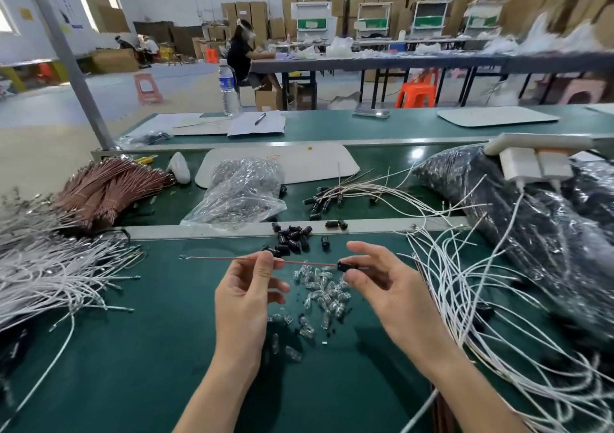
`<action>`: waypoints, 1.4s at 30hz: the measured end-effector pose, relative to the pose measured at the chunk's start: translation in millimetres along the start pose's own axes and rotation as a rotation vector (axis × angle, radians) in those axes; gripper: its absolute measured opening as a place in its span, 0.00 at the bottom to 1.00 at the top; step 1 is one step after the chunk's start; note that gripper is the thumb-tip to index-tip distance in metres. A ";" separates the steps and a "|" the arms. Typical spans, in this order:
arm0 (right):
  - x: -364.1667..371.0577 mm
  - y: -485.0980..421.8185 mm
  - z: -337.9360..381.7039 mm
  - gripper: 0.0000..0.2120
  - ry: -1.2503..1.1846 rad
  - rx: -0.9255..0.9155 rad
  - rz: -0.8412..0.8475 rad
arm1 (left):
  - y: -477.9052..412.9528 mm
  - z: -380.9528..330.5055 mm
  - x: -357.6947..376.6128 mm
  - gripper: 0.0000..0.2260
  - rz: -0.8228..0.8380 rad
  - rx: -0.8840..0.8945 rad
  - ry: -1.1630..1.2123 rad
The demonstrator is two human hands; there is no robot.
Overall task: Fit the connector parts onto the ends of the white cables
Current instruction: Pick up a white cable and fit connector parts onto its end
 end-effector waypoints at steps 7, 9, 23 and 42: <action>3.5 2.7 -3.1 0.10 0.021 0.026 0.024 | -0.7 2.8 -0.3 0.12 0.032 -0.053 0.099; 5.6 3.4 -3.8 0.09 -0.015 0.045 0.025 | -1.5 3.2 -1.5 0.11 0.030 -0.074 0.138; 8.5 3.9 -5.3 0.11 -0.414 0.189 -0.086 | 3.4 -7.1 6.8 0.04 0.146 -0.030 -0.045; 16.6 3.1 -12.9 0.20 -0.613 0.253 -0.121 | 18.5 2.1 30.6 0.13 0.231 -0.145 0.025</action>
Point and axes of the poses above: each hand's wrist, its own y-axis away from the middle knuckle, its own x-axis out of the palm, z = x × y, the point moved 8 cm from there along -y, towards the middle knuckle, and after that the axes turned 13 degrees about -x, right-handed, at the moved point
